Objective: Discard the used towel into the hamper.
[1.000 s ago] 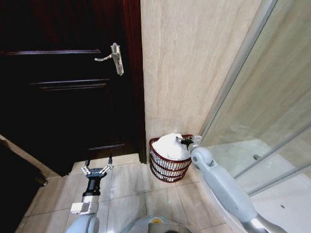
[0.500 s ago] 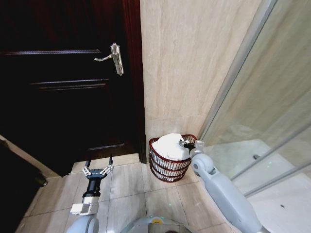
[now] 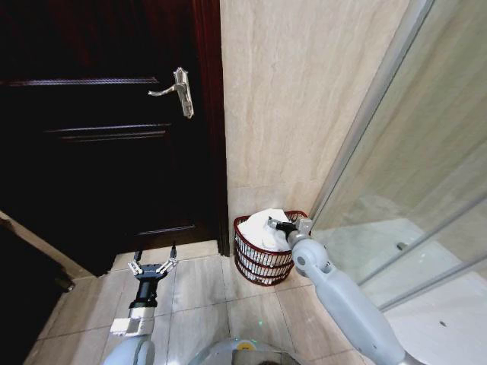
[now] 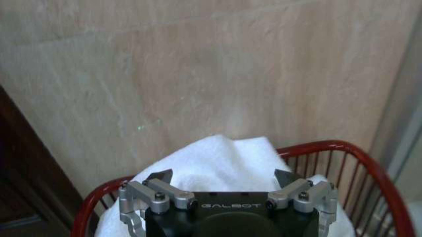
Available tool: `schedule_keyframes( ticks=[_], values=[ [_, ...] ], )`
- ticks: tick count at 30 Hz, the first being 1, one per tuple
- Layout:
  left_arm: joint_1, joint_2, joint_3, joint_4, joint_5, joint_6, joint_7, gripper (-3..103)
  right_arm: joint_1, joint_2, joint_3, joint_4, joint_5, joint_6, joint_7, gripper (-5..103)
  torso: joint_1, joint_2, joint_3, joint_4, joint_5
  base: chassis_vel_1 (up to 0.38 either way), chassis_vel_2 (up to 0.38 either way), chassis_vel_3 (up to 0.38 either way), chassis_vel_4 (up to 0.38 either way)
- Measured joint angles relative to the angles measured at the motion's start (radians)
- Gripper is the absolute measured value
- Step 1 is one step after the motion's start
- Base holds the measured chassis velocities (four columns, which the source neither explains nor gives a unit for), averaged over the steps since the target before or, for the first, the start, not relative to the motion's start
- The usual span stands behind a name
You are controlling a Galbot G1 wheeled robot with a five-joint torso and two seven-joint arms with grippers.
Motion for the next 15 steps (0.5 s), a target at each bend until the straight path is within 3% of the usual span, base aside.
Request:
schedule_keyframes(
  ticks=[8,15],
  values=[
    [-0.002,-0.001,-0.012,0.005,-0.008,-0.003,0.000,100,0.072,0.025,-0.044,-0.087,-0.019,0.001,-0.002,100,0.000,0.000,0.000,0.0002,0.0000,0.000,0.000,0.000,0.000],
    [-0.007,-0.003,-0.008,0.013,-0.008,-0.004,0.000,100,0.042,-0.008,-0.005,-0.090,-0.032,0.012,-0.037,100,0.000,0.000,0.000,-0.0001,0.0001,0.000,0.000,0.000,0.000]
  ],
)
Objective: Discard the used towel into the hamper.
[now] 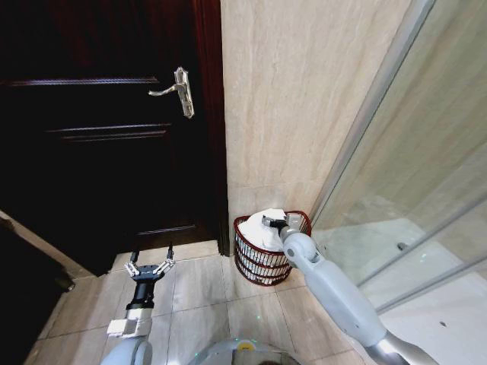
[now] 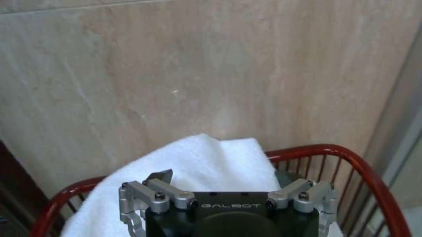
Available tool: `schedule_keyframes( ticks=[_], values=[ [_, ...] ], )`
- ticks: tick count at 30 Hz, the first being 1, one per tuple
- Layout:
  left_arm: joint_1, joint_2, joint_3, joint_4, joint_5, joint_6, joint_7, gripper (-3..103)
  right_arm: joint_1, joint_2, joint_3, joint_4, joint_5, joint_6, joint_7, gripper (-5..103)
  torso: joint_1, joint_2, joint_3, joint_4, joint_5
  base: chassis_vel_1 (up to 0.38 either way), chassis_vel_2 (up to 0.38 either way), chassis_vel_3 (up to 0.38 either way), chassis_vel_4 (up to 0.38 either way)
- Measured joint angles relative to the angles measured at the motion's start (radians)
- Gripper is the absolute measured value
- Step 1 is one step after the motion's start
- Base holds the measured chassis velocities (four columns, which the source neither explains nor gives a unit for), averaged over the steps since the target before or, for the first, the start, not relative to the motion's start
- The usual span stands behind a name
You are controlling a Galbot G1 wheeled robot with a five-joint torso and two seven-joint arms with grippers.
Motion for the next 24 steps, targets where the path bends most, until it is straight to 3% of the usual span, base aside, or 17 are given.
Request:
schedule_keyframes(
  ticks=[12,15,24],
  values=[
    [-0.007,0.005,-0.002,0.004,-0.004,0.003,0.000,100,0.023,0.035,-0.022,-0.027,-0.004,0.013,-0.004,103,0.000,0.000,0.000,0.0003,0.0001,0.000,0.000,0.000,0.000],
    [-0.006,0.007,-0.008,0.006,-0.010,0.002,0.000,100,0.027,0.038,-0.025,-0.035,-0.005,0.014,-0.007,99,0.000,0.000,0.000,0.0002,-0.0001,0.000,0.000,0.000,0.000],
    [-0.008,0.006,-0.010,0.010,-0.011,-0.001,0.000,100,0.033,0.040,-0.025,-0.054,-0.010,0.027,-0.036,63,0.000,0.000,0.000,0.0002,0.0000,0.000,0.000,0.000,0.000]
  ],
)
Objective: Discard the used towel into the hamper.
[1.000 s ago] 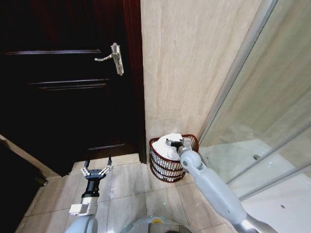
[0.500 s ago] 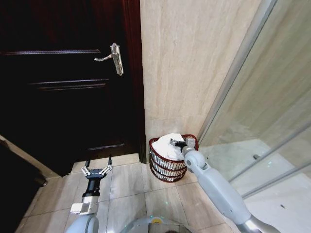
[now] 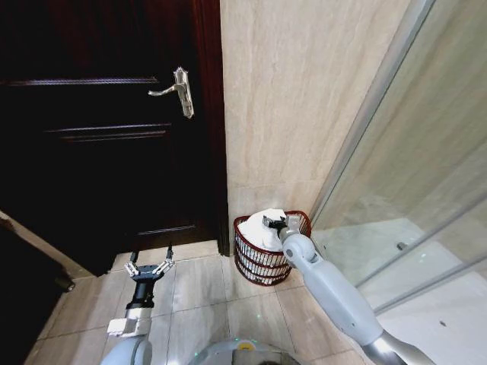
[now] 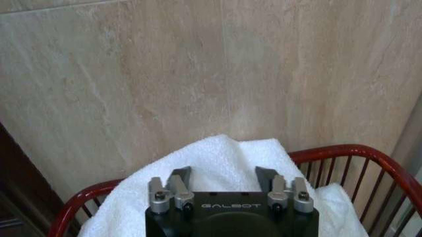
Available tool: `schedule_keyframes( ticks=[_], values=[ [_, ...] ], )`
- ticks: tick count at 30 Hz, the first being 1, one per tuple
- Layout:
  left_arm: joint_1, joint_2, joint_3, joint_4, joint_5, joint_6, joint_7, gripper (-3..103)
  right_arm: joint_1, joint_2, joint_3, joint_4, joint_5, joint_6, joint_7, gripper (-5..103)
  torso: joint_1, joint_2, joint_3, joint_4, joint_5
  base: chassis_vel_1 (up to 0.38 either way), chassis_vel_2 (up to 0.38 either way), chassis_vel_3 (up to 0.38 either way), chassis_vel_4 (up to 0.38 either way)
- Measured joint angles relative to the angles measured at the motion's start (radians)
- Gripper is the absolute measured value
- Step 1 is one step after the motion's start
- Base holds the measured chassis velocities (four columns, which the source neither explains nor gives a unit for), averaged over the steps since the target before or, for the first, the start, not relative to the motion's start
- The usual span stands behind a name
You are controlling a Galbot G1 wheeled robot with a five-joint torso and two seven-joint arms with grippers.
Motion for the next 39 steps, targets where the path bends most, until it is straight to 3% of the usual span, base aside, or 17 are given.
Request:
schedule_keyframes(
  ticks=[3,6,7,15,17,18,21,24,28,31,39],
  values=[
    [0.000,0.000,0.000,-0.001,0.000,0.000,0.000,100,0.001,0.000,0.000,-0.002,0.000,0.003,-0.003,57,0.000,0.000,0.000,0.0000,0.0000,0.000,0.000,0.000,0.000],
    [0.000,0.000,-0.001,-0.003,0.000,0.000,0.000,100,-0.001,0.000,0.000,-0.002,0.000,0.007,-0.007,41,0.000,0.000,0.000,0.0000,0.0000,0.000,0.000,0.000,0.000],
    [0.000,0.000,-0.001,-0.003,0.000,0.000,0.000,100,-0.001,0.000,0.000,-0.002,0.000,0.007,-0.007,41,0.000,0.000,0.000,0.0000,0.0000,0.000,0.000,0.000,0.000],
    [0.000,-0.002,-0.003,-0.004,0.006,-0.005,-0.001,100,-0.015,-0.007,0.000,0.006,0.001,0.014,-0.010,9,0.000,0.000,0.000,0.0000,0.0000,0.000,0.000,0.000,0.000],
    [0.000,-0.002,-0.005,-0.004,0.006,-0.005,-0.001,100,-0.018,-0.009,-0.001,0.013,0.003,0.014,-0.009,9,0.000,0.000,0.000,0.0000,0.0001,0.000,0.000,0.000,0.000],
    [0.000,-0.002,-0.005,-0.004,0.006,-0.006,-0.001,100,-0.025,-0.013,-0.002,0.029,0.013,0.014,-0.002,2,0.000,0.000,0.000,0.0000,0.0000,0.000,0.000,0.000,0.000],
    [-0.001,-0.001,-0.006,-0.003,0.006,-0.007,-0.001,100,-0.043,-0.021,-0.007,0.075,0.050,0.007,0.025,1,0.000,0.000,0.000,-0.0001,0.0000,0.000,0.000,0.000,0.000],
    [-0.002,-0.003,0.000,-0.003,0.008,-0.007,-0.001,100,-0.086,-0.043,-0.018,0.185,0.162,-0.020,0.106,0,0.000,0.000,0.000,0.0000,0.0000,0.000,0.000,0.000,0.000],
    [-0.002,-0.005,0.005,-0.003,0.012,-0.008,-0.001,100,-0.115,-0.057,-0.026,0.238,0.218,-0.029,0.153,0,0.000,0.000,0.000,-0.0002,0.0000,0.000,0.000,0.000,0.000],
    [-0.003,-0.007,0.012,-0.003,0.017,-0.008,-0.001,100,-0.141,-0.067,-0.033,0.297,0.315,-0.049,0.212,0,0.000,0.000,0.000,-0.0002,0.0001,0.000,0.000,0.000,0.000],
    [-0.003,-0.007,0.013,-0.009,0.015,-0.011,0.000,100,-0.105,-0.026,-0.039,0.220,0.494,-0.064,0.339,0,0.000,0.000,0.000,0.0000,0.0000,0.000,0.000,0.000,0.000]
  ],
)
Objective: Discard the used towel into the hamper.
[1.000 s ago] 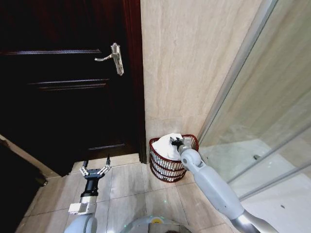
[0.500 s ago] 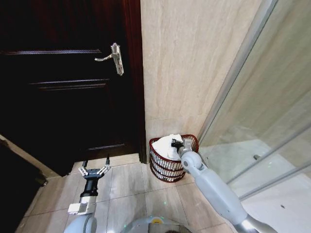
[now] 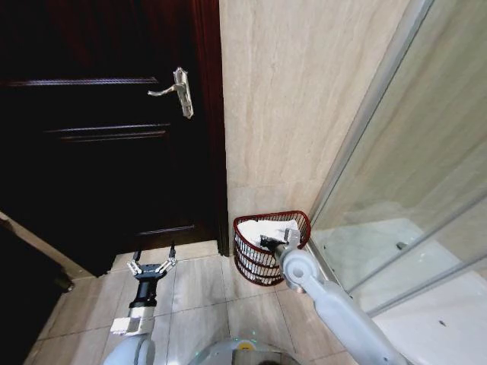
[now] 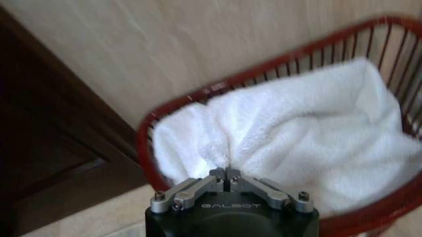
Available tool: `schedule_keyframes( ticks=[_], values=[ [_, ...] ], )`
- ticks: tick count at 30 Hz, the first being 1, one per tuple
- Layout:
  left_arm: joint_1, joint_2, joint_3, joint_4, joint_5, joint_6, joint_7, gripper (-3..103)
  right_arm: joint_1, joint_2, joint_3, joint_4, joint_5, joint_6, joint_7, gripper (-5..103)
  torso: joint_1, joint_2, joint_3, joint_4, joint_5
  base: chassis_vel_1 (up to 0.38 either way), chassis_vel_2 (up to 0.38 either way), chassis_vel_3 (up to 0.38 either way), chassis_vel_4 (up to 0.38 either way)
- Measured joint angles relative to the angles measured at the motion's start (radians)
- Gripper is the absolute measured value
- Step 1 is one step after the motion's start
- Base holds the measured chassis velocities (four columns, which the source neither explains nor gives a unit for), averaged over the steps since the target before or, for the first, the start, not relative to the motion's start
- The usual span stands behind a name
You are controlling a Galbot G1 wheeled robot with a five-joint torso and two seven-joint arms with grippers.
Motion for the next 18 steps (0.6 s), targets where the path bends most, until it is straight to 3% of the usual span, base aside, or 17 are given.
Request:
schedule_keyframes(
  ticks=[9,15,18],
  values=[
    [0.000,0.004,-0.003,0.005,-0.014,-0.007,0.003,100,0.040,0.048,0.012,-0.164,0.009,-0.021,-0.020,0,0.000,0.000,0.000,0.0003,-0.0002,0.000,0.000,0.000,0.000],
    [-0.002,0.006,-0.009,0.013,-0.026,-0.012,0.004,100,0.051,0.056,0.012,-0.191,-0.030,-0.023,-0.041,-3,0.000,0.000,0.000,0.0000,-0.0002,0.000,0.000,0.000,0.000],
    [-0.002,0.008,-0.011,0.021,-0.029,-0.019,0.004,100,0.051,0.049,0.010,-0.162,-0.057,-0.032,-0.047,1,0.000,0.000,0.000,-0.0001,0.0001,0.000,0.000,0.000,0.000]
  ],
)
